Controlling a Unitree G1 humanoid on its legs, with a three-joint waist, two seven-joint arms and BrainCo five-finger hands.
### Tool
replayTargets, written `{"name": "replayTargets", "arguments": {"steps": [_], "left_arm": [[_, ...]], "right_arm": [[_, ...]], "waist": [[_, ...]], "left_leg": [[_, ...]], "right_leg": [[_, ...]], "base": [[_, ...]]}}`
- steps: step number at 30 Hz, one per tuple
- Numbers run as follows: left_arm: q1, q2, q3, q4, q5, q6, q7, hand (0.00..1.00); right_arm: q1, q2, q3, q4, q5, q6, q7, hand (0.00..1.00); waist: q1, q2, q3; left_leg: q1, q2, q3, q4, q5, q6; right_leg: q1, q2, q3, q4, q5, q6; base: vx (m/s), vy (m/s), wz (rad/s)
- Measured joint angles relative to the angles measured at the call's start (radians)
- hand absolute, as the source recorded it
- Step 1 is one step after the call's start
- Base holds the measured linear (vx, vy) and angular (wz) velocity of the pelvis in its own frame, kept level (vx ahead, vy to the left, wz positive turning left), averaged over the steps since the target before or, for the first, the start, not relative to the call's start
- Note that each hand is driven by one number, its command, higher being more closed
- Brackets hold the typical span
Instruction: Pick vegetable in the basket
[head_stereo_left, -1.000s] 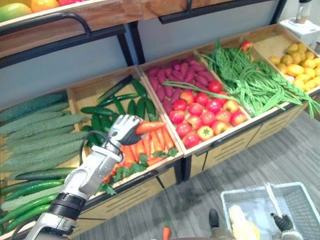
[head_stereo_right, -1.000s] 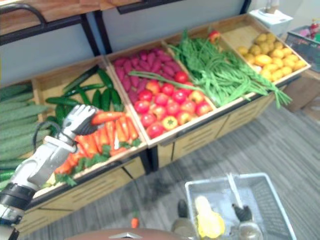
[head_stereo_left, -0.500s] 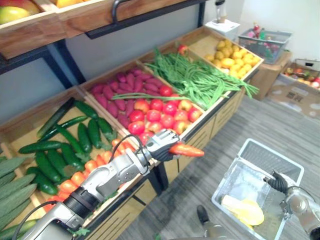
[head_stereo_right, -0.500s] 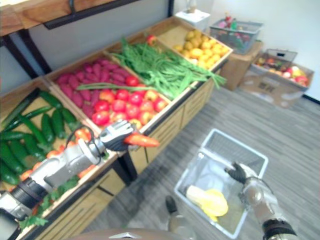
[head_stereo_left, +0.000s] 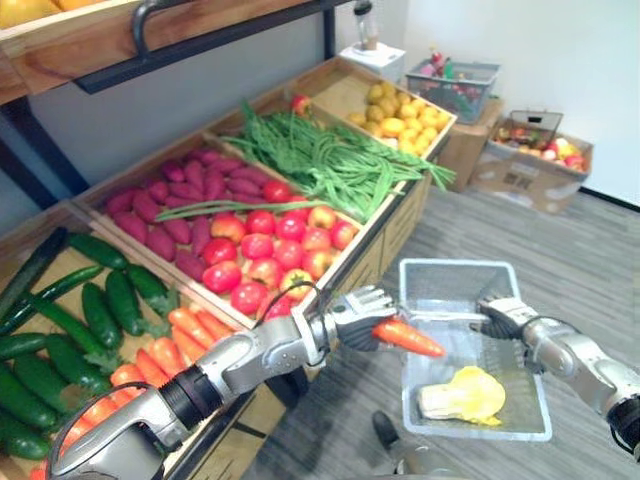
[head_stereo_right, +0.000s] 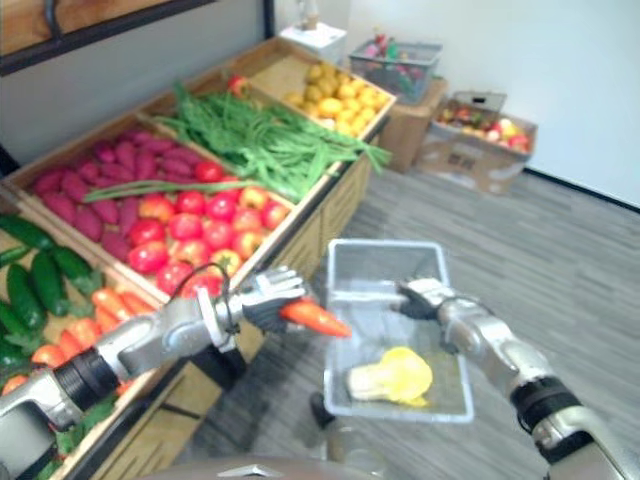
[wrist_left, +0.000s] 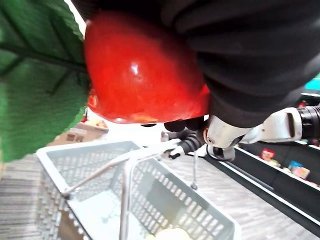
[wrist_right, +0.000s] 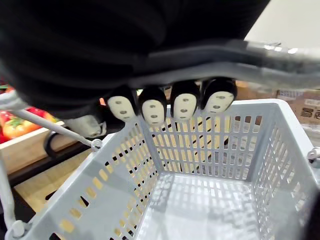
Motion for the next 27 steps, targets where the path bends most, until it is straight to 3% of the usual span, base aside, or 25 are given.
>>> {"name": "replayTargets", "arguments": {"steps": [8,14,18,27], "left_arm": [[-0.019,-0.035,-0.043,-0.041,-0.056,-0.006,-0.039,1.0],[-0.022,-0.087,-0.046,-0.044,-0.065,-0.003,-0.055,1.0],[-0.017,-0.133,-0.047,-0.044,-0.065,0.0,-0.061,1.0],[-0.008,-0.232,-0.077,-0.044,-0.062,0.005,-0.066,1.0]], "right_arm": [[-0.182,-0.035,0.134,-0.048,0.011,-0.009,0.046,1.0],[-0.232,-0.037,0.158,-0.098,0.066,0.005,0.089,1.0],[-0.273,0.005,0.161,-0.099,0.097,0.039,0.092,1.0],[-0.333,0.086,0.14,-0.073,0.095,0.078,0.09,1.0]], "waist": [[-0.023,-0.004,0.0],[-0.032,-0.002,0.002],[-0.056,0.004,0.006],[-0.06,0.03,0.022]], "left_leg": [[0.039,0.041,0.125,0.082,-0.003,-0.002],[0.067,0.061,0.199,0.101,-0.007,-0.009],[0.079,0.072,0.228,0.117,-0.018,-0.012],[0.076,0.09,0.24,0.156,-0.041,-0.012]], "right_leg": [[-0.039,0.082,0.081,0.07,-0.006,-0.008],[-0.068,0.122,0.064,0.101,-0.004,-0.007],[-0.069,0.137,0.06,0.103,-0.001,-0.007],[-0.08,0.137,0.05,0.101,0.018,-0.01]], "base": [[0.0,-0.073,-0.4],[-0.01,-0.077,-0.34],[0.0,-0.062,-0.17],[0.02,-0.045,-0.03]]}}
